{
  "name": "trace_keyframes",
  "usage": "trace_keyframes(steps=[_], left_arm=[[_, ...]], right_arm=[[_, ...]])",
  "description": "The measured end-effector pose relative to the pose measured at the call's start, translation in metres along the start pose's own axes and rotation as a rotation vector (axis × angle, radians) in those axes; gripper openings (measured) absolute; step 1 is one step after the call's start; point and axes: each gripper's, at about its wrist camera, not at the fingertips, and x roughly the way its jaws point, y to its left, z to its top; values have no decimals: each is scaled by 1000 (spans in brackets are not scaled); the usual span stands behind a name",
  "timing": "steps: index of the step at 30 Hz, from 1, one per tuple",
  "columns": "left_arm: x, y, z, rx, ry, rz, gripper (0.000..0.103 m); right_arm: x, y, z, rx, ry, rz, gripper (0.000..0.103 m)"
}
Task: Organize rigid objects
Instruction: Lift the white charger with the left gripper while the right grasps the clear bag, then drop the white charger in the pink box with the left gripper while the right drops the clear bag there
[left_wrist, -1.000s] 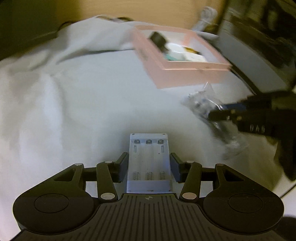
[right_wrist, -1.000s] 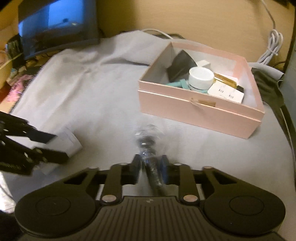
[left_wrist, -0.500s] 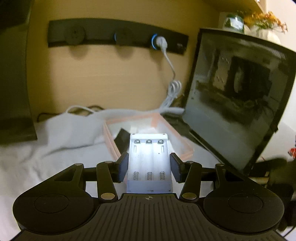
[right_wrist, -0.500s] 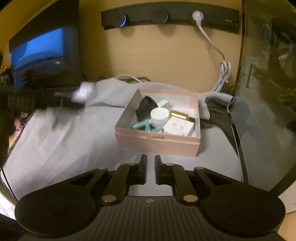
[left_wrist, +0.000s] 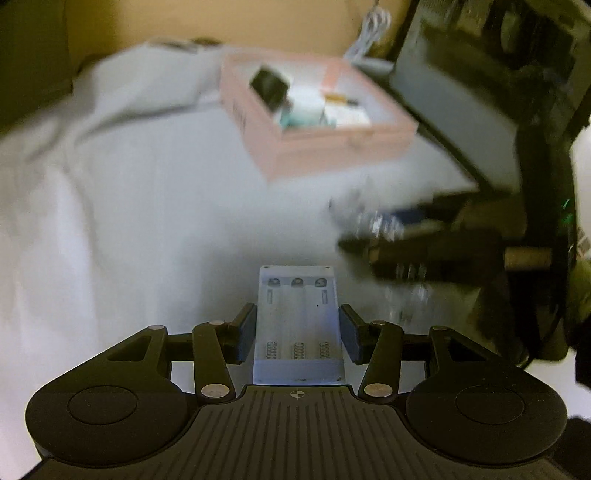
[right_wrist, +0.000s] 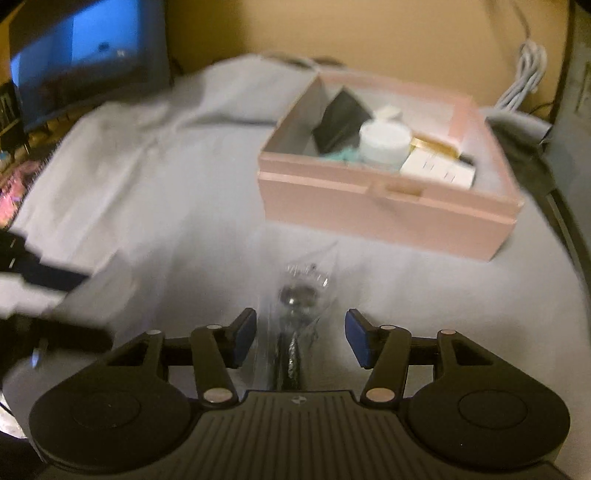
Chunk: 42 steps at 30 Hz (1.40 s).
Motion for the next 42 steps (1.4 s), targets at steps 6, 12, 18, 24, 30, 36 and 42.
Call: trace_keyframes(steps=[6,12,18,24,30,36,42], left_arm=[[-3,6,1,-18,-19,-11,53],[-19,-1,56,-26,-176,-53,53],[-37,-14,135,25,-344,-66,53],[-28,-16,212,-23,-410,-76,53],[16,-2,214,-114,-376,27,52],[30,24,143,-189,-292,112,52],[46,21,68,-97,-191,185,52]], right_arm=[[-38,-1,2,16,32,80,21],[-117,-27,30,80,-151,43,21],[-180,-64,87,127,-349,-10,21],[-182,-100,165,122,-419,-34,25],[-153,-119,165,154,-422,-82,63],[-104,-106,93,148,-266,-105,68],[-63,-65,20,164,-147,-163,78]])
